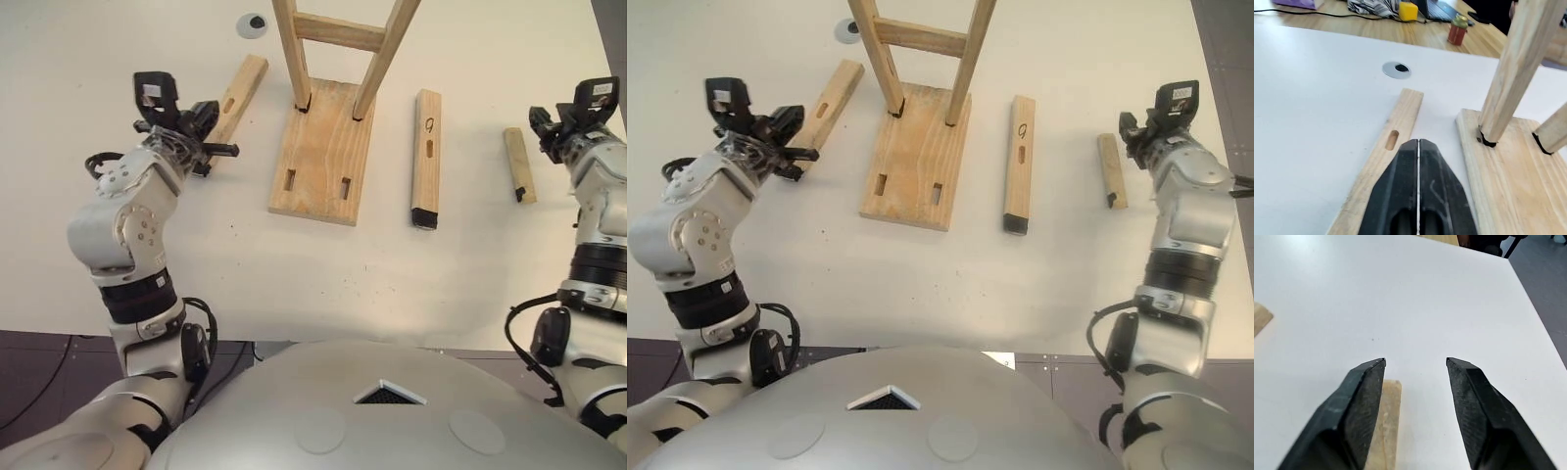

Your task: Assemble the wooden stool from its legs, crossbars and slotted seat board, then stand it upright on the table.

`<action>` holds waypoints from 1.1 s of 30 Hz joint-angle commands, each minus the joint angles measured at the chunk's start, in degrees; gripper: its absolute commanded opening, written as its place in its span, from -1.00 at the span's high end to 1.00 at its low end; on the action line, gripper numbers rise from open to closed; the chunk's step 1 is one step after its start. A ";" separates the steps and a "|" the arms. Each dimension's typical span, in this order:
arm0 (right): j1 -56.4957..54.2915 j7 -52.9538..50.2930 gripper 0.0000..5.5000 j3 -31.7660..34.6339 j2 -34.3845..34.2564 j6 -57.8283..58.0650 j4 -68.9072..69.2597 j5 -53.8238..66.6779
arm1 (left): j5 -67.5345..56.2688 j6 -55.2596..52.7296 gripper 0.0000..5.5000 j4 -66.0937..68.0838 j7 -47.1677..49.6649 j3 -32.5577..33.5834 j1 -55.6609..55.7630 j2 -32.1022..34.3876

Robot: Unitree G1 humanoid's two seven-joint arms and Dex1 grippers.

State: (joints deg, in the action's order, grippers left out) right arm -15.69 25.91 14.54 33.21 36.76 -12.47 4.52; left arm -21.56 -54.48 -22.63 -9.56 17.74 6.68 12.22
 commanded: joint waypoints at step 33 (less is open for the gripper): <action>-6.11 -1.77 0.53 -1.90 -3.54 -6.30 7.37 7.88 | -15.71 5.66 0.69 -0.87 -1.44 3.42 8.81 -1.89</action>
State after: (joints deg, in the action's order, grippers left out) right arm -16.81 25.45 13.52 31.76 34.51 -4.59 13.09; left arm -36.82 -50.16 -25.04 -10.76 20.85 14.62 10.65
